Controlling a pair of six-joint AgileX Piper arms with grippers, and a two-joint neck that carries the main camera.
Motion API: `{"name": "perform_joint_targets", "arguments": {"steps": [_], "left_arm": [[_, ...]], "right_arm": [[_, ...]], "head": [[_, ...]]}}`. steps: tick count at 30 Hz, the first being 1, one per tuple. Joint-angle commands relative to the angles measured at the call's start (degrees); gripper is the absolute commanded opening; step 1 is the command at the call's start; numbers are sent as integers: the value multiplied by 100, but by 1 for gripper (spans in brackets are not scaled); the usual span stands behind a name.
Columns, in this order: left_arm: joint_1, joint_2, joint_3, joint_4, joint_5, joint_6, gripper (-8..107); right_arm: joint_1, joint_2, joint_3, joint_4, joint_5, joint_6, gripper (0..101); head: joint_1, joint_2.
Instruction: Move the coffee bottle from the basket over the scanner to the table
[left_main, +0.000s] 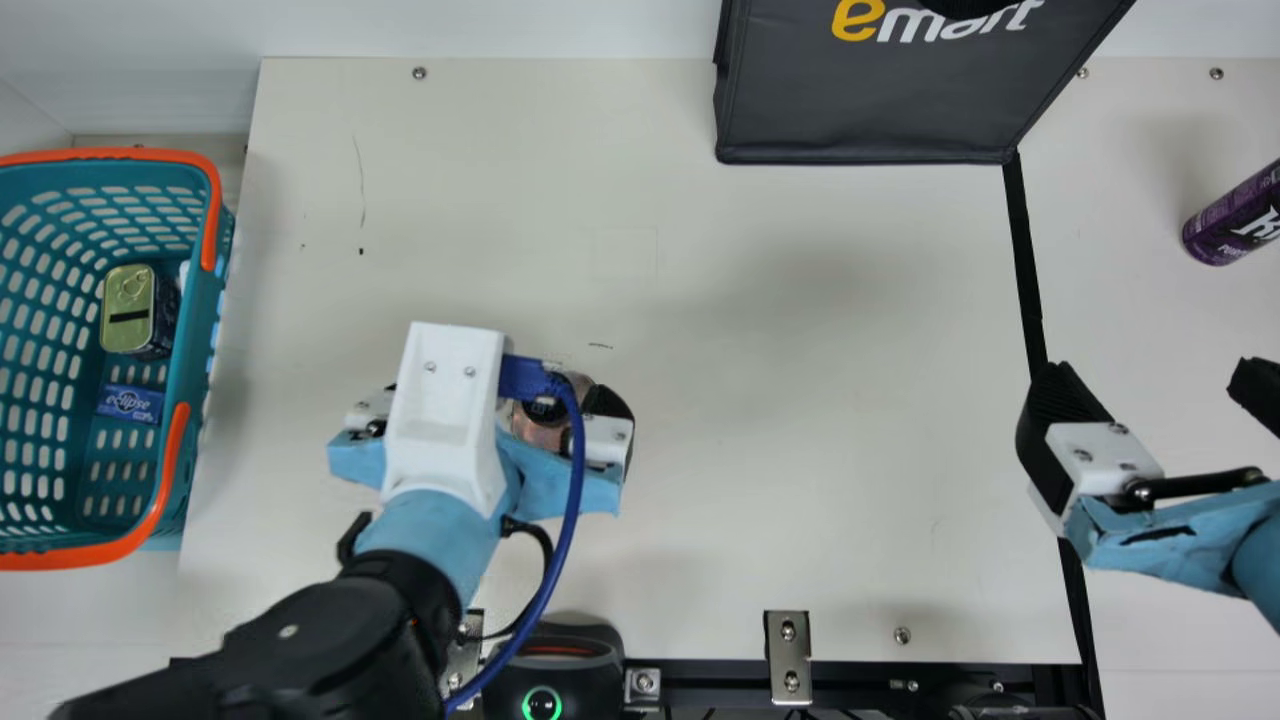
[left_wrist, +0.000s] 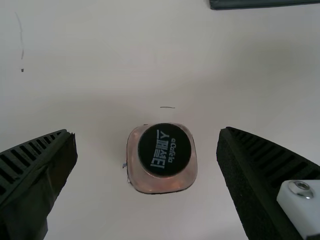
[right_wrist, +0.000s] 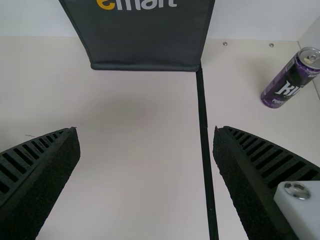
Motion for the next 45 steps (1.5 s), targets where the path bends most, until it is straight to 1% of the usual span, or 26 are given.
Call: {"name": "perform_joint_targets", "arguments": {"steps": [1, 8, 16, 25, 30, 31, 35, 38, 45], "left_arm": [[16, 132, 41, 104, -46, -325, 90], [61, 483, 167, 336, -201, -866, 90], [84, 668, 256, 515, -329, -1248, 90], [104, 631, 252, 608, -406, -1323, 30], [175, 469, 255, 558, -540, -1104, -4], [195, 422, 261, 526, -579, -1010, -8], [296, 174, 297, 340, -764, -458, -8], [408, -47, 341, 118, -956, 121, -8], [798, -519, 477, -713, -1487, 1758, -8]], "right_arm": [[0, 0, 0, 0, 0, 0, 95], [0, 0, 0, 0, 0, 0, 95], [0, 0, 0, 0, 0, 0, 95], [0, 0, 0, 0, 0, 0, 95], [0, 0, 0, 0, 0, 0, 95], [0, 0, 0, 0, 0, 0, 95], [0, 0, 0, 0, 0, 0, 95], [0, 0, 0, 0, 0, 0, 95], [0, 0, 0, 0, 0, 0, 95]], "head": [[-175, 9], [-175, 9], [-175, 9], [-175, 9], [-175, 9], [-175, 9], [-175, 9], [-175, 9], [-175, 9]]}}
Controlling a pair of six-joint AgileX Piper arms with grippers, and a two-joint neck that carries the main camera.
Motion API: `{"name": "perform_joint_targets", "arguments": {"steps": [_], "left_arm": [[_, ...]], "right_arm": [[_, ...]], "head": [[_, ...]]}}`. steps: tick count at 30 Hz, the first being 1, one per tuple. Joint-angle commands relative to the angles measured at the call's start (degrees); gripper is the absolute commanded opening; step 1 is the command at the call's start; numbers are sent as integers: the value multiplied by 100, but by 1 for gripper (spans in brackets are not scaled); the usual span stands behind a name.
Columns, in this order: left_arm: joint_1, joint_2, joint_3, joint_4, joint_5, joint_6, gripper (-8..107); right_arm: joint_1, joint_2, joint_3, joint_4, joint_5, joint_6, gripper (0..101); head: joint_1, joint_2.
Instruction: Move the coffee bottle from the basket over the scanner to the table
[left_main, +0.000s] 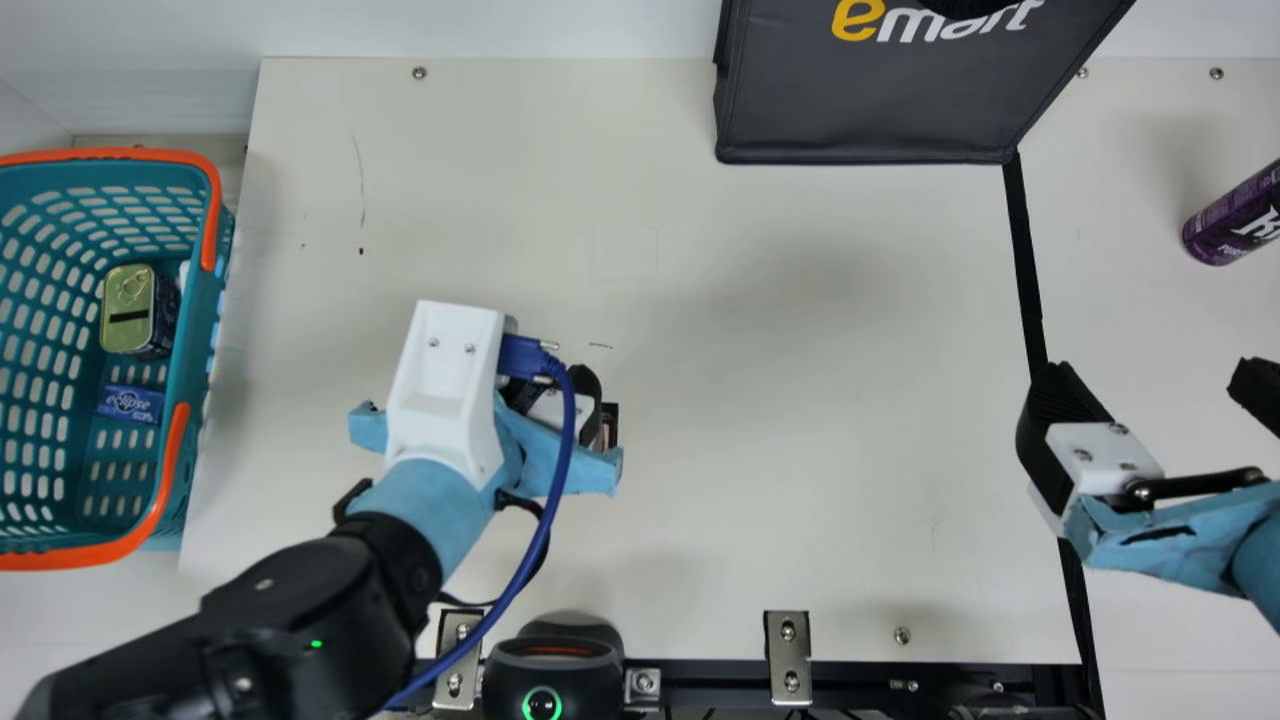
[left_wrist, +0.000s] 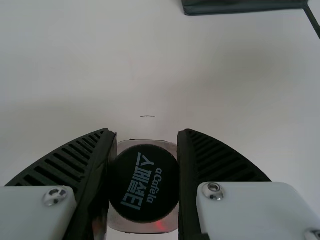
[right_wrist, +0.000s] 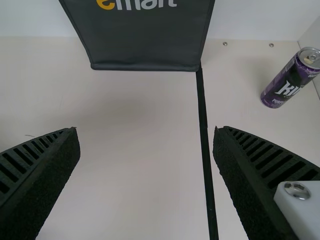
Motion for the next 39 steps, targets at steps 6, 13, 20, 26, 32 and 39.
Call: {"name": "perform_joint_targets", "arguments": {"steps": [6, 13, 20, 26, 32, 39], "left_arm": [[454, -360, 140, -1095, -517, 2305, -8], [896, -604, 232, -2035, -829, 4067, -8], [1282, -745, 222, -3045, -950, 5856, -8], [1542, -778, 199, -3897, -908, 7381, -8], [1798, -768, 196, -4695, -849, 8765, -8], [2156, -738, 244, -5657, -786, 10309, -8]], "right_arm": [[0, 0, 0, 0, 0, 0, 95], [0, 0, 0, 0, 0, 0, 95], [0, 0, 0, 0, 11, 0, 95], [0, 0, 0, 0, 11, 0, 95], [0, 0, 0, 0, 11, 0, 95], [0, 0, 0, 0, 11, 0, 95]], "head": [[-175, 9], [-175, 9], [-175, 9], [-175, 9], [-175, 9], [-175, 9]]}}
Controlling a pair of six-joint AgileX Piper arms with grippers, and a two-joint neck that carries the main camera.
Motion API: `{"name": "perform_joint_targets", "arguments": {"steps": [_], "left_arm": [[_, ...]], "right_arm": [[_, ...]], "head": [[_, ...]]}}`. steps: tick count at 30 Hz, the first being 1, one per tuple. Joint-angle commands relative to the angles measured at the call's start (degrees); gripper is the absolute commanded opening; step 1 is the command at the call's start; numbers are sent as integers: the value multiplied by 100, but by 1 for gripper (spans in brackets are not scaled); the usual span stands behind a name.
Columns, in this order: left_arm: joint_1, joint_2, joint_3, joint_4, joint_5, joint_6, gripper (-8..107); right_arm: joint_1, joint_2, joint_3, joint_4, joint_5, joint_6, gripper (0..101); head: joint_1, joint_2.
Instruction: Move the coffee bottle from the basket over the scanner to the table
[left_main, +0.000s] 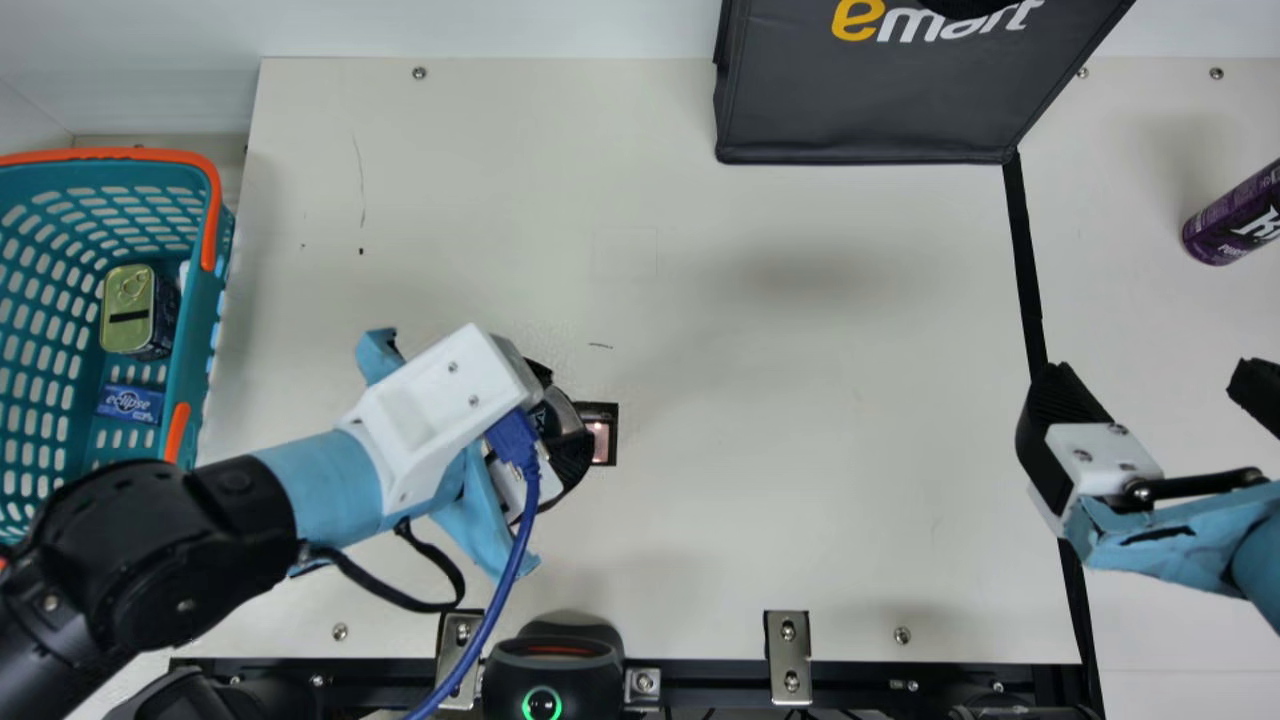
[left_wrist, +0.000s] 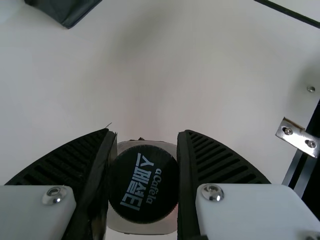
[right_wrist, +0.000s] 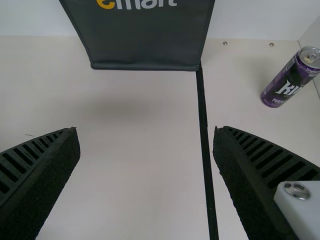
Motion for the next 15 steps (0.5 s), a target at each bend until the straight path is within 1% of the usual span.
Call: {"name": "perform_joint_targets", "arguments": {"steps": [1, 5, 10, 15], "left_arm": [[108, 12, 9, -482, 40, 1067, -8], [338, 34, 10, -1014, 161, 1904, -8], [734, 83, -18, -1641, 439, 2960, -8], [1137, 205, -19, -2110, 699, 3814, -8]], "right_arm": [[0, 0, 0, 0, 0, 0, 95], [0, 0, 0, 0, 0, 0, 95], [0, 0, 0, 0, 0, 0, 95], [0, 0, 0, 0, 0, 0, 95]], "head": [[-166, 9], [-166, 9], [-166, 9], [-166, 9]]}}
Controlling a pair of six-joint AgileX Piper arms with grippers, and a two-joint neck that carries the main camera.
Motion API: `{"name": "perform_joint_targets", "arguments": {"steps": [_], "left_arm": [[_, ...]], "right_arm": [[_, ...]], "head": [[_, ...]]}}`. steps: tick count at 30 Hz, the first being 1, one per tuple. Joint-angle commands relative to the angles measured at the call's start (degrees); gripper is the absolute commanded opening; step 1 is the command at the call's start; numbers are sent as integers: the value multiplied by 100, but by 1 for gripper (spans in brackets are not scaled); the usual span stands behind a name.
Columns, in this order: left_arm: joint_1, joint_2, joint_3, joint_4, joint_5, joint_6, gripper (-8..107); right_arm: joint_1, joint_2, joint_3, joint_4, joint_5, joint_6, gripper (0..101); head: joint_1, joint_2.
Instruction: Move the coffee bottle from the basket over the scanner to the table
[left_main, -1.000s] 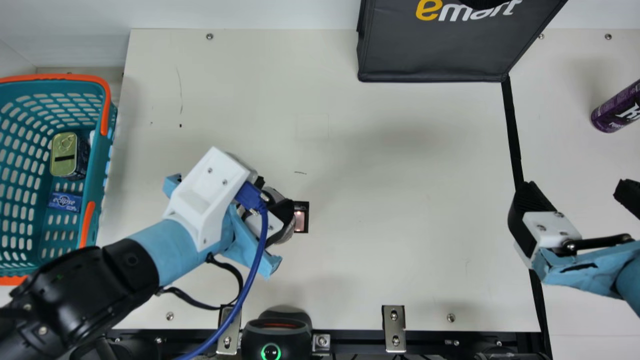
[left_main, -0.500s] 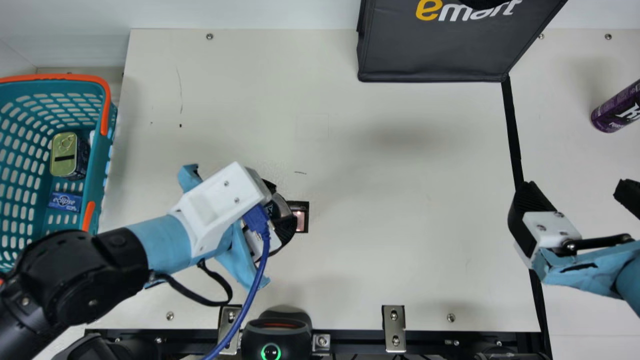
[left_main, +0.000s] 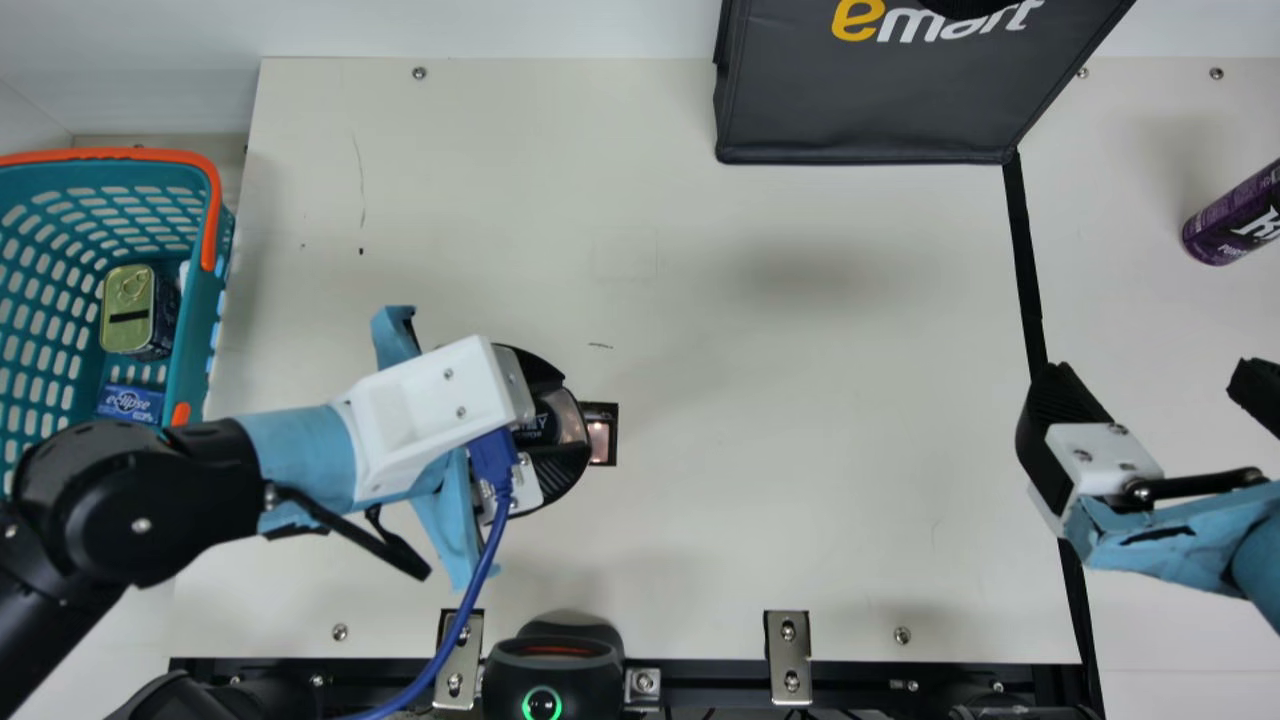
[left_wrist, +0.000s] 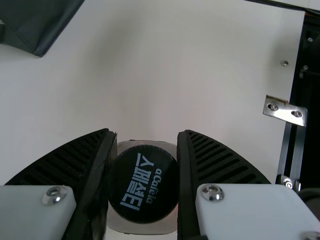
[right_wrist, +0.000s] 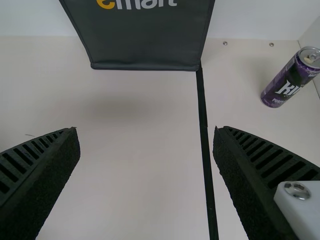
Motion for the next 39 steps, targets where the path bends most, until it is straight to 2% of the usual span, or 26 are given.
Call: {"name": "perform_joint_targets", "arguments": {"steps": [1, 11, 23, 39], "left_arm": [[197, 66, 12, -252, 93, 757, -8], [610, 471, 235, -848, 94, 1775, -8], [638, 697, 355, -1096, 114, 2127, -8], [573, 673, 352, -942, 206, 1807, 45]], "right_arm": [[0, 0, 0, 0, 0, 0, 95], [0, 0, 0, 0, -8, 0, 95], [0, 0, 0, 0, -8, 0, 95], [0, 0, 0, 0, -8, 0, 95]], "head": [[-175, 9], [-175, 9], [-175, 9], [-175, 9]]}}
